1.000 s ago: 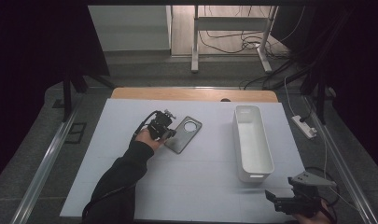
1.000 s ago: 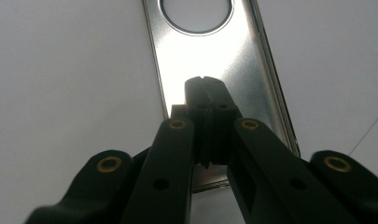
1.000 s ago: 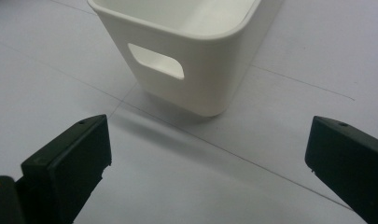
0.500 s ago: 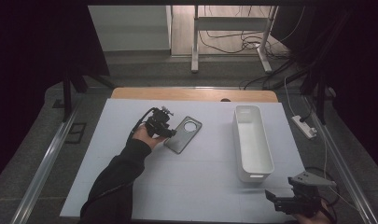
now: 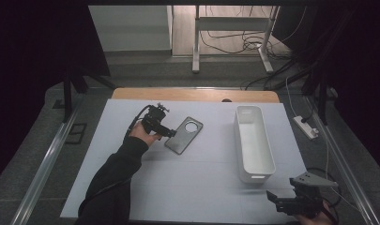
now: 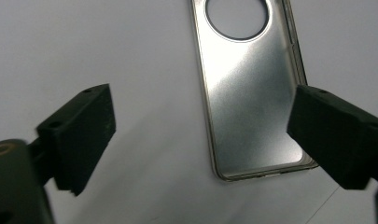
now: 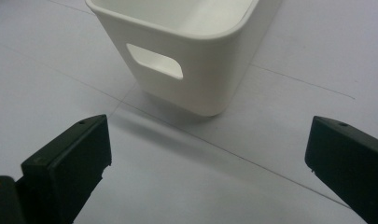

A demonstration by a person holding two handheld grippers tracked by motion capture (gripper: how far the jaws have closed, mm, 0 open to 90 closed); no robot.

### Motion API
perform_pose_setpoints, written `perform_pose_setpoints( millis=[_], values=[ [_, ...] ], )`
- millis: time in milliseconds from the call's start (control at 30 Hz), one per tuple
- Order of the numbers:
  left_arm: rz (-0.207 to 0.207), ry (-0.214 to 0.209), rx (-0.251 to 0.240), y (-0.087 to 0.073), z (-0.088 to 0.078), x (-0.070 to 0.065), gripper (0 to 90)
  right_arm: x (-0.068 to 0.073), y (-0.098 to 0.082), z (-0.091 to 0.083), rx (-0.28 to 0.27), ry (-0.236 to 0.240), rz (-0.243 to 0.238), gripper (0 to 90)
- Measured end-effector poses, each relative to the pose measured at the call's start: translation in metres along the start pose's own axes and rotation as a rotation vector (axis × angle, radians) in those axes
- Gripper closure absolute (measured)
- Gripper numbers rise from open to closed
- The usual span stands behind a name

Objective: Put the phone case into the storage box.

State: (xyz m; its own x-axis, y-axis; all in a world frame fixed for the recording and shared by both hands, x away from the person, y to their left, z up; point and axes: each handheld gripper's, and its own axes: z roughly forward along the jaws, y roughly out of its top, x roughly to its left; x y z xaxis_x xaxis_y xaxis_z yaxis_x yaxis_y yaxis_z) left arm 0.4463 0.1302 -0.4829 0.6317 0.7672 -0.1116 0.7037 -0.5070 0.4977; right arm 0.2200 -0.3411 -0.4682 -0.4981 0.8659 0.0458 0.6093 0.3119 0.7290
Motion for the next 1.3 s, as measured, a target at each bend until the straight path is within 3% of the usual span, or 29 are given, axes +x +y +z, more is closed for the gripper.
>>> perform_pose_setpoints(
  millis=[67, 433, 1100, 1167, 1233, 1300],
  values=[
    [0.006, 0.008, 0.007, 0.0, 0.001, 0.0, 0.4, 0.0, 0.0, 0.0, 0.001, 0.0, 0.0, 0.7],
    [0.004, 0.041, 0.032, 0.0, 0.01, -0.001, 0.0, 0.0, 0.0, 0.0, 0.0, 0.007, -0.006, 0.6],
    [0.026, 0.037, 0.135, -0.01, 0.044, -0.013, 0.1, 0.0, 0.0, 0.0, 0.001, 0.009, -0.004, 0.6],
    [0.029, 0.032, 0.126, -0.011, 0.044, -0.013, 0.0, 0.0, 0.0, 0.0, 0.002, 0.01, -0.005, 0.6],
    [0.031, 0.031, 0.118, -0.011, 0.041, -0.012, 1.6, 0.0, 0.0, 0.0, 0.002, 0.009, -0.005, 0.6],
    [0.026, 0.031, 0.108, -0.011, 0.038, -0.011, 13.1, 0.0, 0.0, 0.0, 0.004, 0.01, -0.005, 0.6]
  ],
)
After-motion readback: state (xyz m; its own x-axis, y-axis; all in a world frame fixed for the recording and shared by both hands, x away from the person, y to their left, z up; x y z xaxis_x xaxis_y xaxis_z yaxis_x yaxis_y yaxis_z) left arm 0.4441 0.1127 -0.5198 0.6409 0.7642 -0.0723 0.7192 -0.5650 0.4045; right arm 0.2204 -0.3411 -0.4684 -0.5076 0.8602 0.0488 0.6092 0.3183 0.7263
